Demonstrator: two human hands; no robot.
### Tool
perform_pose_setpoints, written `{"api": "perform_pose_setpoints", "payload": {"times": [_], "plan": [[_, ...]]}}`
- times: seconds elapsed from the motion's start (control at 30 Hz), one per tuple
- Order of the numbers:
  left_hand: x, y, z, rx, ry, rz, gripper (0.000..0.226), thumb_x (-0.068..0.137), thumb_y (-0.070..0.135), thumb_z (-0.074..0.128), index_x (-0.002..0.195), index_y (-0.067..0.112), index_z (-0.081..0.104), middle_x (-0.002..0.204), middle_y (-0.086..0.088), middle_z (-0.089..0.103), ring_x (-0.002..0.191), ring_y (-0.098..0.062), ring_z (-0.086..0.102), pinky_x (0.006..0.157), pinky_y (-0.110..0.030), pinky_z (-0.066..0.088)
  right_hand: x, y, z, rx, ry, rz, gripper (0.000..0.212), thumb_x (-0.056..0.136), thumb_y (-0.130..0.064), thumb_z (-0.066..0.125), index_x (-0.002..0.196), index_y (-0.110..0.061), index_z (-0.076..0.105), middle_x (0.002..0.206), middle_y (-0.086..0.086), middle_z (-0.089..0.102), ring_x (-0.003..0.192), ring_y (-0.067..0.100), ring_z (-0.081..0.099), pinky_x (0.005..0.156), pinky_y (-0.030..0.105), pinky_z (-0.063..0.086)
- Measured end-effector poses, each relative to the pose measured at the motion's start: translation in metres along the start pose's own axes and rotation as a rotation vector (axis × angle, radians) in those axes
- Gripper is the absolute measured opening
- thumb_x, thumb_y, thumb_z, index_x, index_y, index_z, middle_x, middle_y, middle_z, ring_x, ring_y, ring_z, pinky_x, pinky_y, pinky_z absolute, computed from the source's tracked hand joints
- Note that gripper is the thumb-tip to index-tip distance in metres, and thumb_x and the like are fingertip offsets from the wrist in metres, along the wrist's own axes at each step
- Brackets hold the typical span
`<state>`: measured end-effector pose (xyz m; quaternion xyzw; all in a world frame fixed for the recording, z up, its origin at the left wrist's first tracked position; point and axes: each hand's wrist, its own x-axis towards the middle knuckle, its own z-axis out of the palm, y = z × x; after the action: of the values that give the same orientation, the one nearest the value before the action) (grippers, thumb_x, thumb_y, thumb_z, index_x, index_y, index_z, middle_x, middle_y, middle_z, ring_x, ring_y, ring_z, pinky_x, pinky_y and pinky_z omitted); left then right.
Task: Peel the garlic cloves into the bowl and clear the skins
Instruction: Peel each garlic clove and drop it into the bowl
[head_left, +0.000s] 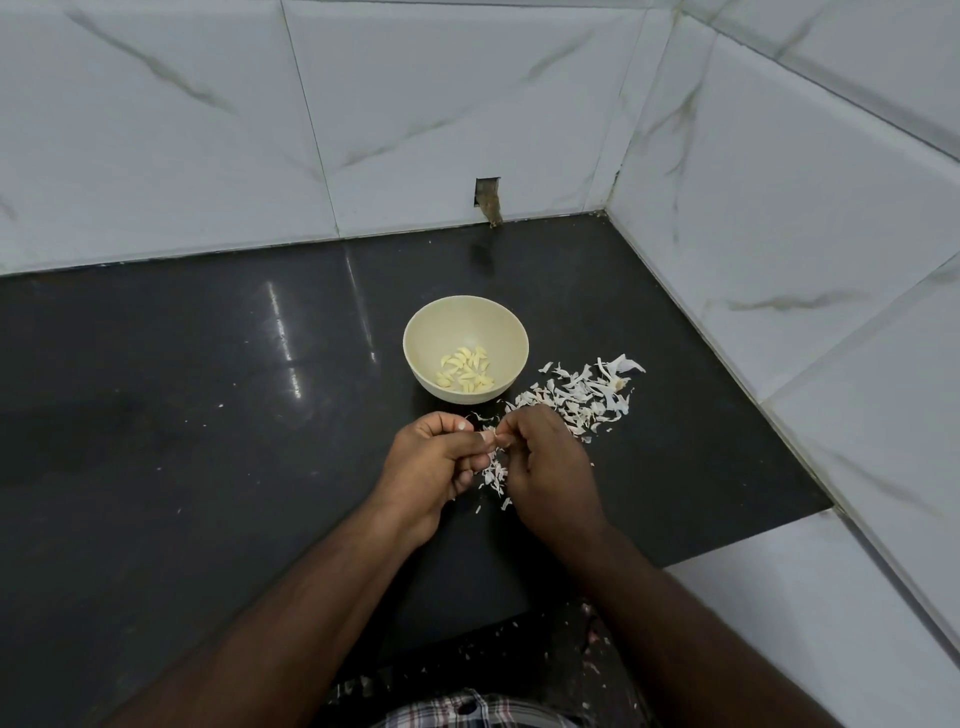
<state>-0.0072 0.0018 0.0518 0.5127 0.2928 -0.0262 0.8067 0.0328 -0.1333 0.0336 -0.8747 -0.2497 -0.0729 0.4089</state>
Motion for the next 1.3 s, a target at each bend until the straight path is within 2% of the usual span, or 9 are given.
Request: {"api": "perform_pose_setpoints", "payload": {"times": [0.13, 0.33, 0.5, 0.63, 0.8, 0.87, 1.07, 1.2, 1.3], "plan": [[0.0, 0.0, -0.001, -0.052, -0.03, -0.039, 0.027, 0.084, -0.001, 0.073, 0.077, 0.018, 0.055, 0.07, -0.004, 0.068, 0.059, -0.01, 0.061, 0.047, -0.016, 0.042, 0.0, 0.001, 0.0, 0.019, 0.007, 0.031, 0.012, 0.084, -0.004, 0.054, 0.086, -0.014, 0.06, 0.085, -0.01, 0.056, 0.076, 0.002, 0.05, 0.066, 0.019, 0.041], [0.003, -0.006, -0.001, 0.185, -0.009, 0.348, 0.026, 0.081, -0.014, 0.071, 0.079, 0.008, 0.057, 0.077, -0.013, 0.066, 0.074, -0.017, 0.065, 0.072, -0.026, 0.055, 0.013, -0.015, -0.011, 0.754, -0.257, 0.767, 0.018, 0.096, -0.001, 0.049, 0.083, -0.011, 0.056, 0.071, 0.007, 0.058, 0.058, 0.016, 0.057, 0.054, 0.029, 0.046], [0.001, -0.009, -0.001, 0.227, -0.039, 0.445, 0.026, 0.082, -0.017, 0.069, 0.079, 0.006, 0.057, 0.084, -0.012, 0.073, 0.079, -0.02, 0.069, 0.073, -0.027, 0.057, 0.018, -0.014, -0.022, 1.075, -0.387, 0.988, 0.018, 0.102, -0.007, 0.044, 0.089, -0.01, 0.055, 0.068, 0.002, 0.055, 0.055, 0.014, 0.059, 0.052, 0.027, 0.047], [0.003, -0.009, -0.003, 0.193, -0.044, 0.426, 0.026, 0.082, -0.016, 0.069, 0.08, 0.008, 0.059, 0.084, -0.01, 0.074, 0.082, -0.019, 0.069, 0.076, -0.027, 0.057, 0.019, -0.011, -0.019, 1.031, -0.33, 0.949, 0.02, 0.103, -0.005, 0.043, 0.086, -0.01, 0.054, 0.069, 0.004, 0.055, 0.056, 0.017, 0.06, 0.053, 0.027, 0.047], [0.007, -0.009, -0.007, 0.248, 0.012, 0.337, 0.021, 0.083, -0.005, 0.075, 0.085, 0.014, 0.067, 0.071, -0.003, 0.067, 0.071, -0.014, 0.062, 0.068, -0.024, 0.053, 0.018, -0.001, -0.023, 0.664, -0.23, 0.617, 0.014, 0.09, 0.009, 0.061, 0.086, -0.004, 0.066, 0.078, 0.013, 0.07, 0.071, 0.019, 0.068, 0.063, 0.026, 0.055], [0.007, -0.007, -0.007, 0.298, 0.016, 0.307, 0.023, 0.084, -0.004, 0.074, 0.095, 0.015, 0.071, 0.074, 0.0, 0.072, 0.069, -0.007, 0.065, 0.065, -0.019, 0.051, 0.019, 0.001, -0.024, 0.577, -0.21, 0.567, 0.027, 0.083, 0.016, 0.061, 0.09, -0.008, 0.072, 0.082, 0.009, 0.075, 0.076, 0.016, 0.071, 0.065, 0.023, 0.054], [0.002, -0.004, -0.005, 0.369, -0.045, 0.289, 0.034, 0.087, -0.003, 0.072, 0.115, 0.017, 0.074, 0.078, 0.0, 0.074, 0.072, -0.003, 0.066, 0.069, -0.013, 0.05, 0.025, 0.003, -0.017, 0.389, -0.162, 0.433, 0.023, 0.088, -0.022, 0.076, 0.11, -0.017, 0.076, 0.089, -0.011, 0.076, 0.083, -0.001, 0.07, 0.078, 0.02, 0.055], [-0.003, -0.002, -0.004, 0.339, -0.097, 0.26, 0.032, 0.088, -0.002, 0.071, 0.113, 0.018, 0.076, 0.078, 0.001, 0.072, 0.067, -0.003, 0.06, 0.063, -0.012, 0.047, 0.031, 0.004, -0.015, 0.315, -0.125, 0.399, 0.007, 0.087, -0.017, 0.075, 0.087, -0.024, 0.077, 0.076, -0.012, 0.073, 0.07, 0.0, 0.067, 0.07, 0.022, 0.053], [-0.002, 0.0, -0.007, 0.324, -0.088, 0.233, 0.033, 0.087, 0.0, 0.072, 0.117, 0.016, 0.073, 0.082, 0.0, 0.074, 0.067, -0.002, 0.062, 0.062, -0.011, 0.046, 0.031, 0.013, -0.017, 0.292, -0.14, 0.443, 0.012, 0.088, -0.01, 0.072, 0.089, -0.021, 0.077, 0.077, -0.009, 0.074, 0.071, 0.002, 0.067, 0.074, 0.03, 0.055]]}}
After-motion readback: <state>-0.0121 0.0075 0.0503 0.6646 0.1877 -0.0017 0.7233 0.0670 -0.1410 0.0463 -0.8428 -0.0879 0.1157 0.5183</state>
